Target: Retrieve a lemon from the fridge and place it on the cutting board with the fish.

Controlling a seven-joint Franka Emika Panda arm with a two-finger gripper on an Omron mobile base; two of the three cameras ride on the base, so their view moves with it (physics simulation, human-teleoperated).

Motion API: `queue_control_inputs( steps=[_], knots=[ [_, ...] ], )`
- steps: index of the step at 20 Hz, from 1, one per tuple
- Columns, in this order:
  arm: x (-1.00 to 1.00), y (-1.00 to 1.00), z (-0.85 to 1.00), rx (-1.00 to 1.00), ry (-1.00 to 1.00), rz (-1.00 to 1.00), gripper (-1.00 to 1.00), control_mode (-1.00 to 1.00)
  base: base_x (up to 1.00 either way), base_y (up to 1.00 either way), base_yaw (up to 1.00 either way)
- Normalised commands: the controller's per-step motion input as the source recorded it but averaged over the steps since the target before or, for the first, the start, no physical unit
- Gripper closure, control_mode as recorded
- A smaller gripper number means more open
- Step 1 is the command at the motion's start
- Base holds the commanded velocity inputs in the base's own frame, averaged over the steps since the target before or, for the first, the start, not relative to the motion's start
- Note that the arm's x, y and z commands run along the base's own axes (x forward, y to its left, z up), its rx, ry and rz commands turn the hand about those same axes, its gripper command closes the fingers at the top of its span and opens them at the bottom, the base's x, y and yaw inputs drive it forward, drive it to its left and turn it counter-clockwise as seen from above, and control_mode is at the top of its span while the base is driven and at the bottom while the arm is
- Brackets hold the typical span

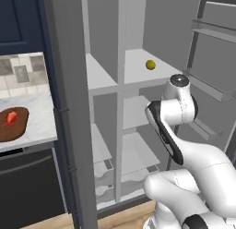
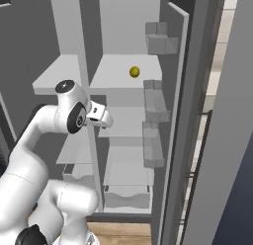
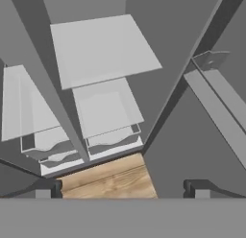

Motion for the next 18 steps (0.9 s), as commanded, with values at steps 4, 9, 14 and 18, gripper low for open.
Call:
queue_control_inputs(
  steps=[4,9,14,18],
  knots=[
    [0.00,0.00,0.00,0.00,0.00,0.00,-1.00,1.00,0.44,0.00,0.00],
    [0.00,0.00,0.00,0.00,0.00,0.00,-1.00,1.00,0.41,0.00,0.00],
    [0.00,0.00,0.00,0.00,0.00,0.00,-1.00,1.00,0.41,0.00,0.00],
    [0.00,0.00,0.00,0.00,0.00,0.00,-1.00,1.00,0.37,0.00,0.00]
  ],
)
